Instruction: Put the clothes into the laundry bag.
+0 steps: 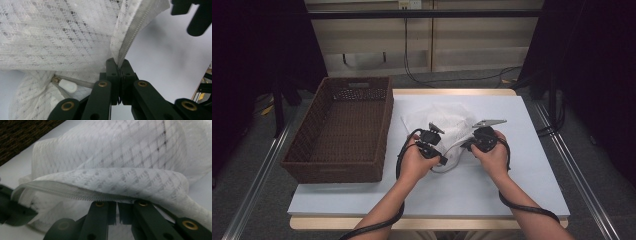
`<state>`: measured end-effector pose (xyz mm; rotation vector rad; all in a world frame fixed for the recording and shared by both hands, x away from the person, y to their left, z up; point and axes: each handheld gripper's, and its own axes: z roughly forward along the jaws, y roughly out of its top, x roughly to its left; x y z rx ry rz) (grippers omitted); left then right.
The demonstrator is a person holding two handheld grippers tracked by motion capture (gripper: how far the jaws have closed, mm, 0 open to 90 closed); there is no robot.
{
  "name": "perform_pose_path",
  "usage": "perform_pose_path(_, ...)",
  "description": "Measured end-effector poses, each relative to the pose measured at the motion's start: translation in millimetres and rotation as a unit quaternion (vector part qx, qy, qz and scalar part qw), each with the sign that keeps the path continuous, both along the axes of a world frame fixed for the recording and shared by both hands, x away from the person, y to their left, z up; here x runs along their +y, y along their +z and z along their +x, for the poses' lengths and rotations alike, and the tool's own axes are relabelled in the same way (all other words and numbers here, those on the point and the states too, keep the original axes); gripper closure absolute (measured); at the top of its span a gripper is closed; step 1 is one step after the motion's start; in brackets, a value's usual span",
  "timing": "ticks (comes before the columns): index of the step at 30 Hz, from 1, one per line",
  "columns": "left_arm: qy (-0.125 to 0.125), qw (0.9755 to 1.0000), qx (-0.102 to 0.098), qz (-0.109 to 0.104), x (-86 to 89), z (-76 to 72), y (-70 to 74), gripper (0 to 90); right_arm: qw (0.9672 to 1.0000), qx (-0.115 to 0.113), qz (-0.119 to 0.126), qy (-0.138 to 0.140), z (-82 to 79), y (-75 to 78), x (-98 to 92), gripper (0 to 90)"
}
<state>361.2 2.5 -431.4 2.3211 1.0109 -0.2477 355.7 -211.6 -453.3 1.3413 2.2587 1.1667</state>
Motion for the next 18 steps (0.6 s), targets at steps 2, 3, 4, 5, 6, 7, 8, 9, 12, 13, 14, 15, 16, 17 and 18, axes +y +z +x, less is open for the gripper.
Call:
perform_pose_path(2, 0.002, 1.0000, 0.000, 0.000, 0.2, 0.4, -0.3, 87.6, 1.0000, 0.000, -0.001, 0.002, -5.3, 0.7, -2.0, 83.7)
perform_pose_path(3, -0.003, 1.0000, -0.003, 0.001, 0.0, 0.1, 0.1, 87.4, 1.0000, 0.000, 0.002, 0.004, -9.8, 1.8, -4.5, 82.2)
perform_pose_path(4, -0.003, 1.0000, -0.003, 0.001, 0.0, 0.1, 0.1, 87.4, 1.0000, 0.000, 0.002, 0.004, -9.8, 1.8, -4.5, 82.2)
perform_pose_path(5, -0.003, 1.0000, -0.005, 0.002, -1.1, -0.7, 1.1, 87.3, 0.9999, 0.001, 0.000, 0.010, -14.1, 2.3, -5.7, 81.0)
perform_pose_path(6, -0.003, 1.0000, -0.006, 0.000, -1.4, -1.0, 1.6, 87.2, 0.9999, 0.004, 0.001, 0.012, -16.4, 2.1, -5.8, 80.3)
perform_pose_path(7, -0.003, 1.0000, -0.006, 0.000, -1.4, -1.0, 1.6, 87.1, 0.9999, 0.003, 0.001, 0.014, -18.7, 1.7, -5.5, 78.8)
perform_pose_path(8, -0.002, 1.0000, -0.006, 0.001, -1.4, -1.5, 2.6, 87.1, 0.9999, 0.003, 0.001, 0.014, -18.7, 1.7, -5.5, 78.8)
perform_pose_path(9, 0.001, 1.0000, -0.009, -0.001, -1.4, -1.8, 3.1, 87.1, 0.9996, 0.006, 0.002, 0.028, -22.8, 0.7, -3.9, 75.2)
perform_pose_path(12, 0.004, 0.9999, -0.014, 0.002, -0.9, -1.8, 5.2, 87.2, 0.9993, 0.006, -0.006, 0.037, -27.2, -0.5, -1.3, 75.0)
perform_pose_path(13, 0.004, 0.9999, -0.014, 0.003, -0.8, -1.8, 5.8, 87.2, 0.9991, 0.007, -0.005, 0.041, -29.2, -1.4, -0.1, 74.7)
perform_pose_path(14, 0.002, 0.9999, -0.015, 0.004, -0.5, -1.8, 6.5, 87.1, 0.9987, 0.006, -0.005, 0.050, -30.9, -2.1, 1.0, 74.2)
perform_pose_path(15, 0.003, 0.9999, -0.015, 0.004, -0.8, -2.3, 6.7, 87.0, 0.9982, 0.004, -0.007, 0.060, -32.3, -3.0, 2.4, 72.9)
perform_pose_path(16, 0.004, 0.9999, -0.014, 0.004, -1.0, -2.7, 6.9, 86.6, 0.9978, 0.009, -0.014, 0.064, -35.4, -4.9, 5.0, 69.5)
perform_pose_path(17, 0.004, 0.9998, -0.017, 0.004, -1.6, -3.6, 6.5, 86.6, 0.9977, 0.009, -0.021, 0.065, -36.6, -6.5, 5.6, 69.5)
perform_pose_path(18, 0.004, 0.9998, -0.017, 0.004, -1.6, -3.6, 6.5, 86.7, 0.9977, 0.009, -0.021, 0.065, -36.6, -6.5, 5.6, 69.5)
